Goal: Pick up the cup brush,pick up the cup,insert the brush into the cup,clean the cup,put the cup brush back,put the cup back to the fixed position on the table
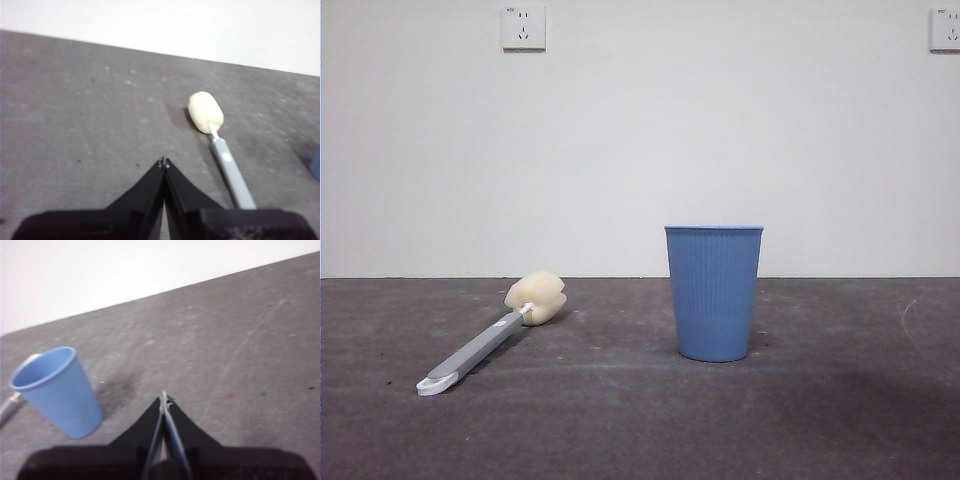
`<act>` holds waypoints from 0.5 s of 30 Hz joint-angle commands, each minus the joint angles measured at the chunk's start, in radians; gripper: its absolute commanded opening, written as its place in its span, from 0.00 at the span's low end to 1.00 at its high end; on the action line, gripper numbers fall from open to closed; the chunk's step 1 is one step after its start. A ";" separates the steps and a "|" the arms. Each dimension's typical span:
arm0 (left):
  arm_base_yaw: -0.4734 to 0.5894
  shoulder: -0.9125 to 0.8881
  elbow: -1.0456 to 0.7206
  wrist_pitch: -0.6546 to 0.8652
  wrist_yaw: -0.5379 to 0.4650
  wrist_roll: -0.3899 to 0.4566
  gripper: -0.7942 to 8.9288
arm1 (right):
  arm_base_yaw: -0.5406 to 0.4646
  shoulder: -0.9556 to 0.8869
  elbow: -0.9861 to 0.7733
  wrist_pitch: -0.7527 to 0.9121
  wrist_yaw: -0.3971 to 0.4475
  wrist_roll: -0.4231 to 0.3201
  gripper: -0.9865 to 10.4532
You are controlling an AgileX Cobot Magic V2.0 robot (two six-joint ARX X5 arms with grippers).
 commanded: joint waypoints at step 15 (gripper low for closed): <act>0.002 0.149 0.458 -0.368 0.100 -0.072 0.08 | 0.002 0.297 0.398 -0.190 -0.210 -0.022 0.08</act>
